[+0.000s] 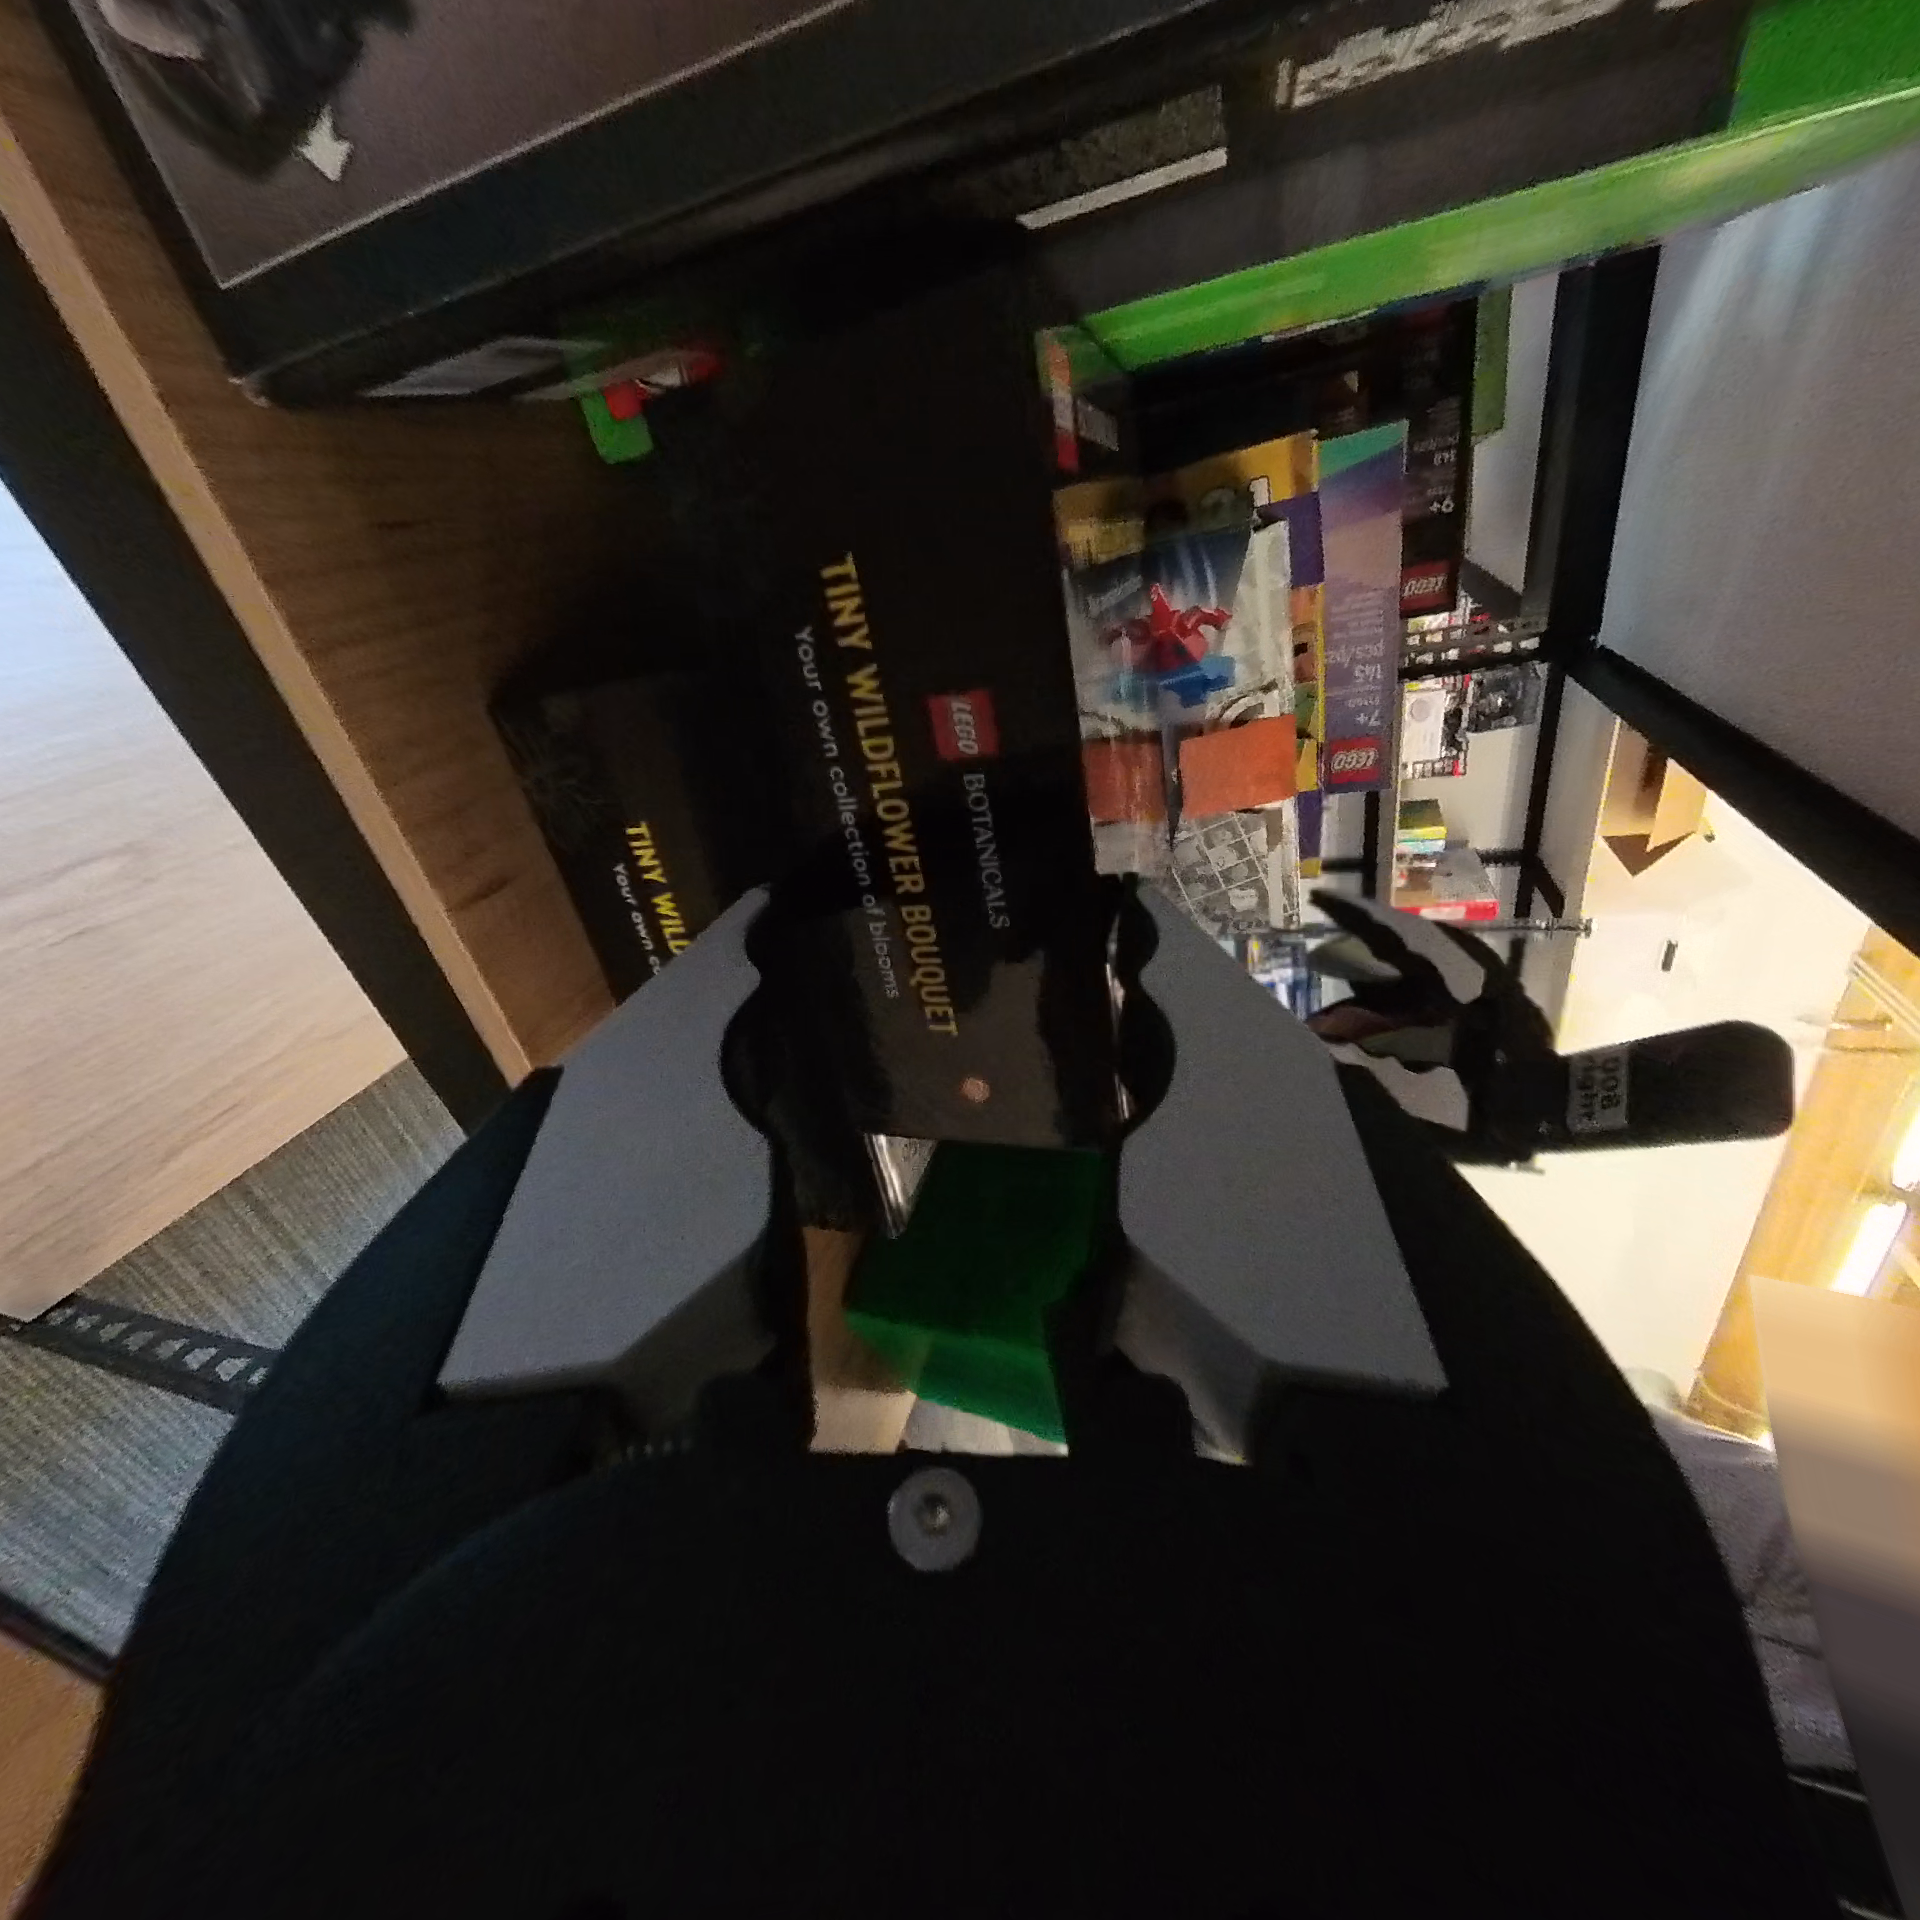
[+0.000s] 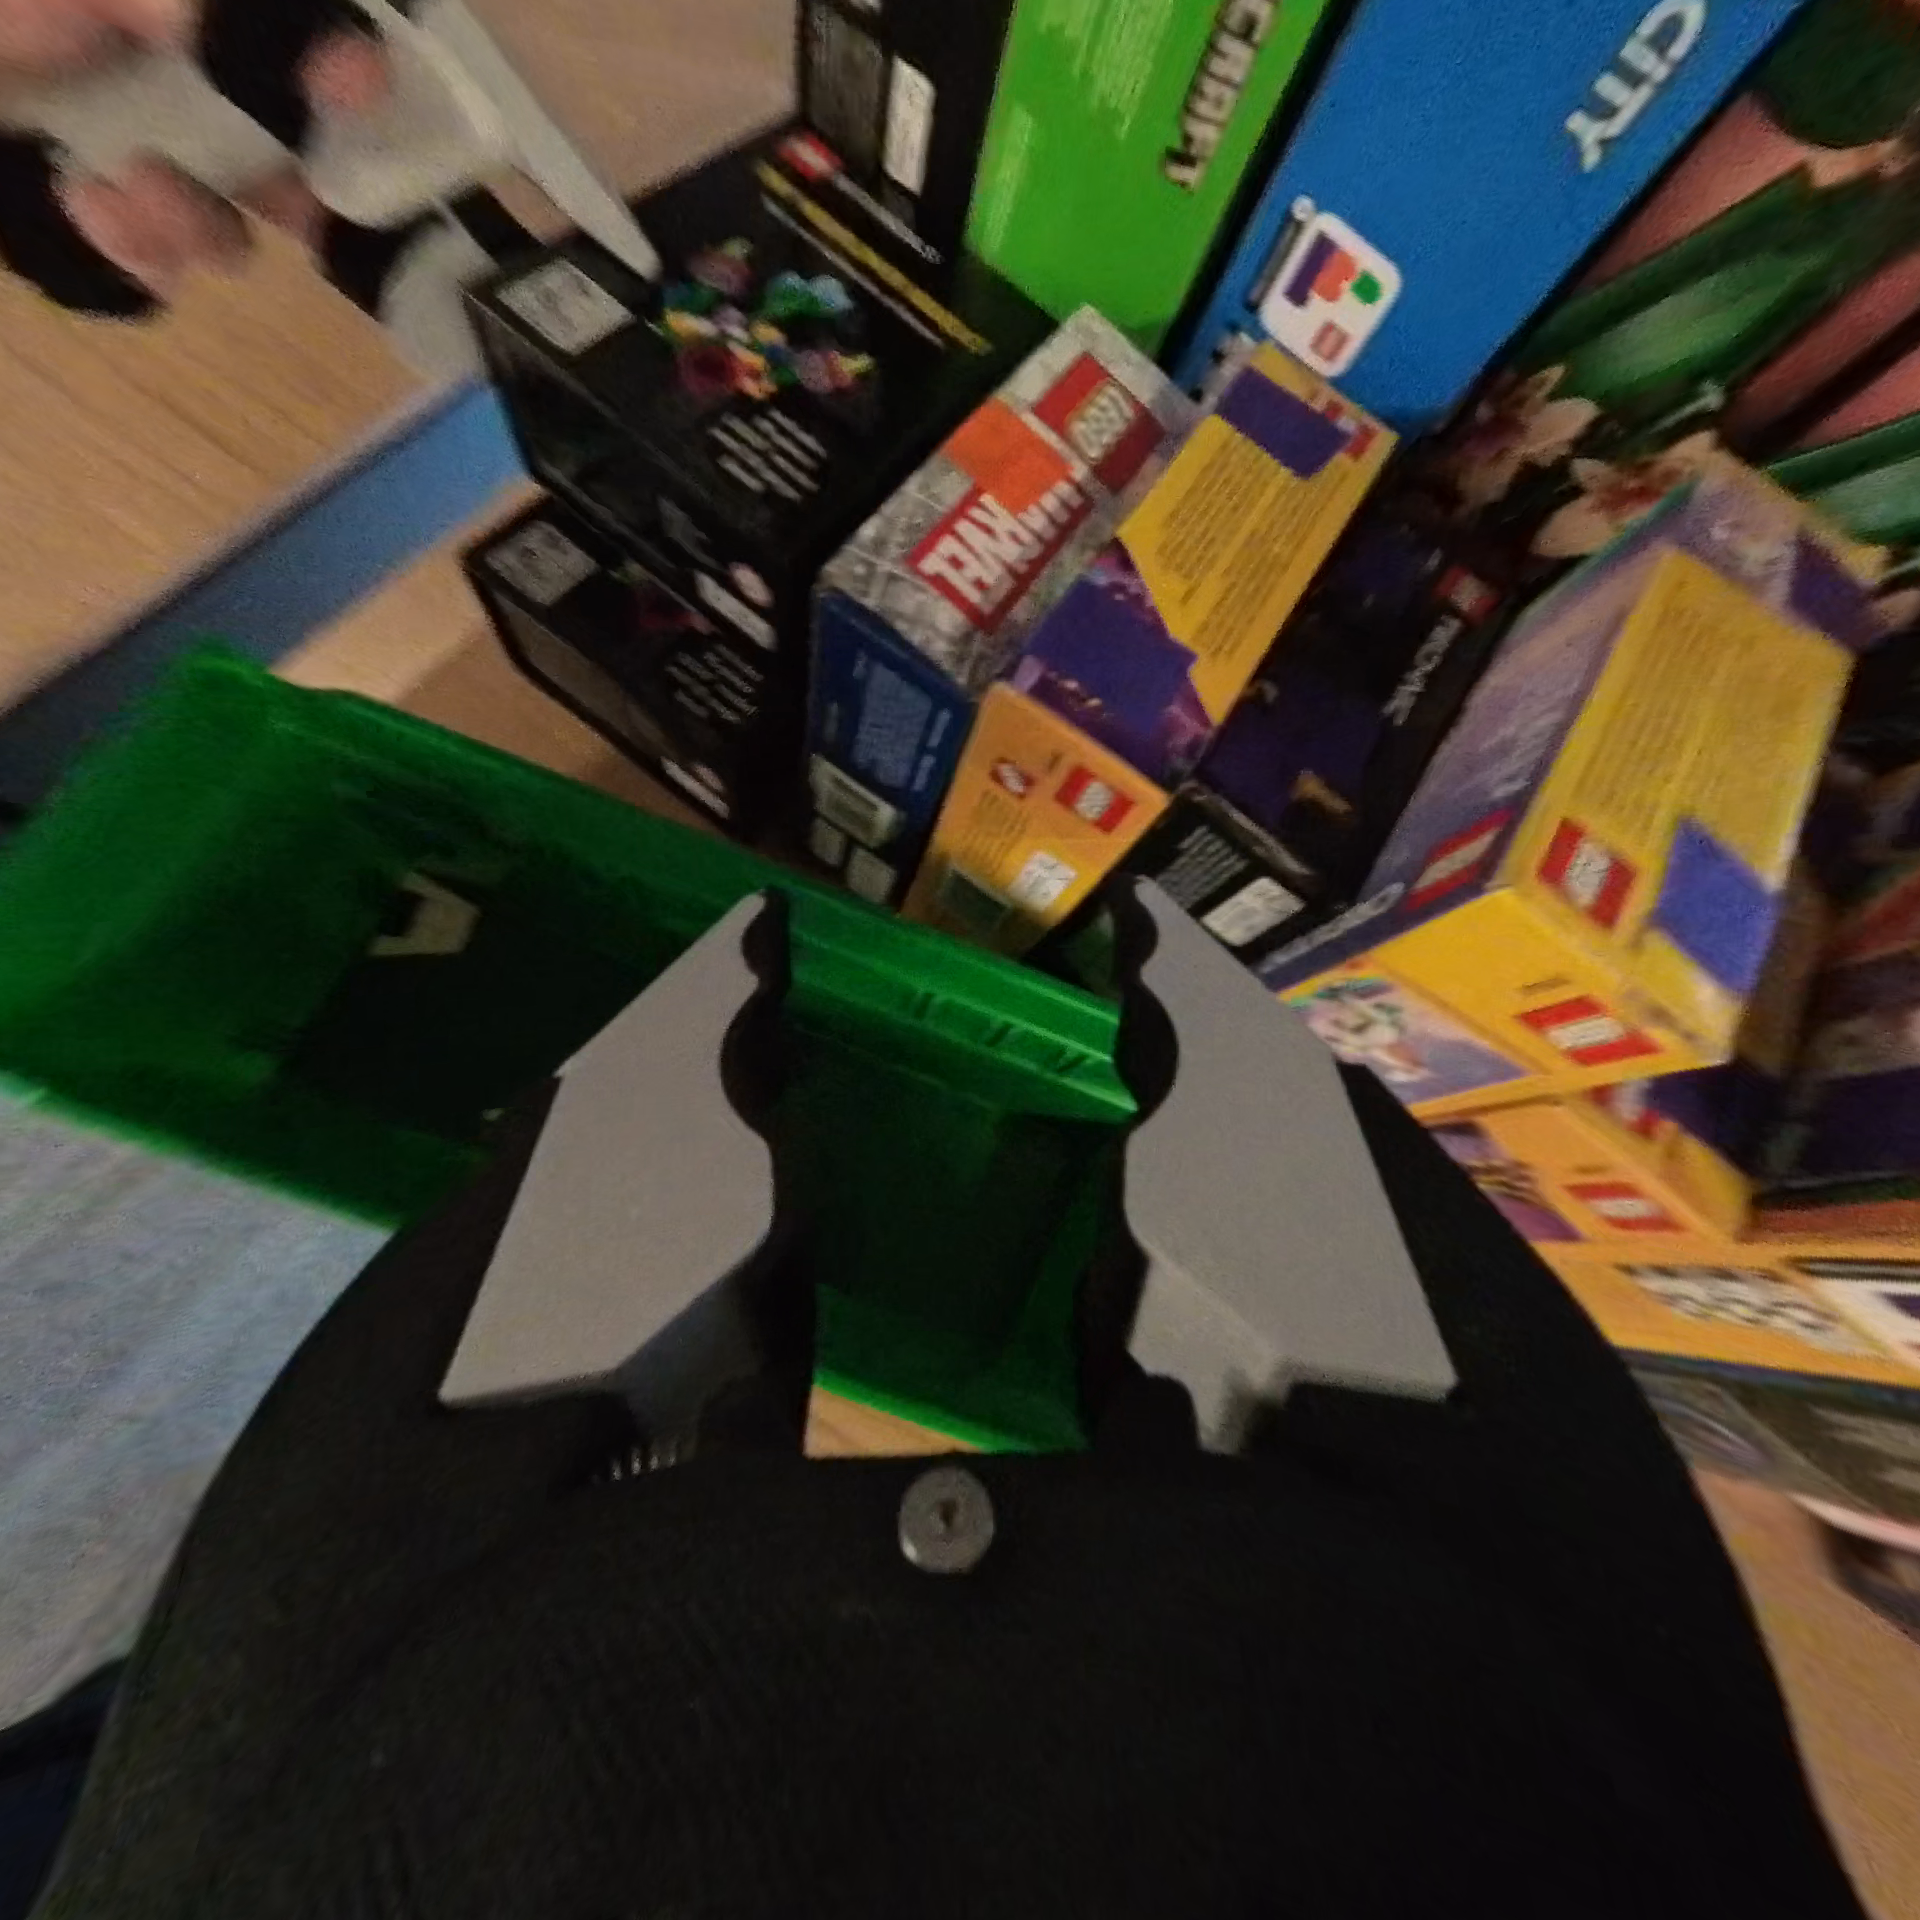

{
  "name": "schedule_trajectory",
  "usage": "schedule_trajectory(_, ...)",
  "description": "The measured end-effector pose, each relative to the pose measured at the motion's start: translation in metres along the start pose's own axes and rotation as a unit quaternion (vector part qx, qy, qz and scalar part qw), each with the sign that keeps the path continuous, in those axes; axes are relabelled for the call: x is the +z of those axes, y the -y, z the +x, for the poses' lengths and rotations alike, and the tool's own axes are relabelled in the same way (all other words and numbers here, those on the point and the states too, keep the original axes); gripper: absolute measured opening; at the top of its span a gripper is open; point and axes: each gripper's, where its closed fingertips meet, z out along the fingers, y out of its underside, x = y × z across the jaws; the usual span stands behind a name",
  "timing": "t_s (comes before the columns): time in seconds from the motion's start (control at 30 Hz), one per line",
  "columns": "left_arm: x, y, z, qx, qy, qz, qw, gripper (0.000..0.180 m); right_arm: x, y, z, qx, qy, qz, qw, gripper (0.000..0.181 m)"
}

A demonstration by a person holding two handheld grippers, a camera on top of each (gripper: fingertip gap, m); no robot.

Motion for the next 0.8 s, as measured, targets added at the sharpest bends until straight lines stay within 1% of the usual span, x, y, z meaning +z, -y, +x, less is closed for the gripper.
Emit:
schedule_trajectory(0.07,0.001,-0.002,0.001,0.011,0.006,-0.007,1.0,0.062,-0.002,0.003,-0.017,-0.009,0.041,0.025,0.999,0.052)
schedule_trajectory(0.13,0.001,-0.004,0.002,0.015,0.011,-0.018,1.0,0.061,0.005,0.017,-0.033,-0.05,0.059,0.03,0.997,0.045)
schedule_trajectory(0.17,0.001,-0.005,0.002,0.015,0.012,-0.019,1.0,0.062,0.011,0.025,-0.049,-0.075,0.089,0.023,0.993,0.031)
schedule_trajectory(0.2,0.002,-0.004,0.002,0.011,0.012,-0.02,1.0,0.061,0.017,0.034,-0.069,-0.101,0.134,0.013,0.986,0.013)
schedule_trajectory(0.23,0.001,-0.004,0.001,0.009,0.011,-0.02,1.0,0.061,0.026,0.041,-0.087,-0.122,0.173,0.0,0.977,0.001)
schedule_trajectory(0.3,0.001,-0.005,0.002,0.008,0.01,-0.021,1.0,0.061,0.052,0.051,-0.112,-0.158,0.215,-0.044,0.963,0.0)
schedule_trajectory(0.37,0.001,-0.007,0.002,0.004,0.008,-0.023,1.0,0.061,0.073,0.036,-0.14,-0.213,0.291,-0.132,0.923,0.0)
schedule_trajectory(0.43,0.0,-0.01,0.002,0.004,0.007,-0.03,1.0,0.061,0.093,0.02,-0.15,-0.262,0.313,-0.193,0.892,0.0)
schedule_trajectory(0.47,0.0,-0.011,0.003,0.004,0.007,-0.035,0.999,0.061,0.103,0.013,-0.148,-0.288,0.302,-0.208,0.885,0.0)
schedule_trajectory(0.53,0.0,-0.013,0.003,0.009,0.008,-0.044,0.999,0.063,0.118,0.008,-0.141,-0.328,0.27,-0.219,0.878,0.001)
schedule_trajectory(0.67,0.001,-0.012,0.003,0.017,0.011,-0.046,0.999,0.066,0.132,-0.001,-0.13,-0.346,0.239,-0.246,0.873,0.001)
schedule_trajectory(0.73,0.002,-0.01,0.003,0.021,0.013,-0.045,0.999,0.061,0.136,0.002,-0.13,-0.339,0.232,-0.241,0.879,0.0)
schedule_trajectory(0.8,0.003,-0.009,0.003,0.024,0.017,-0.047,0.998,0.061,0.14,0.008,-0.125,-0.355,0.208,-0.231,0.882,0.0)
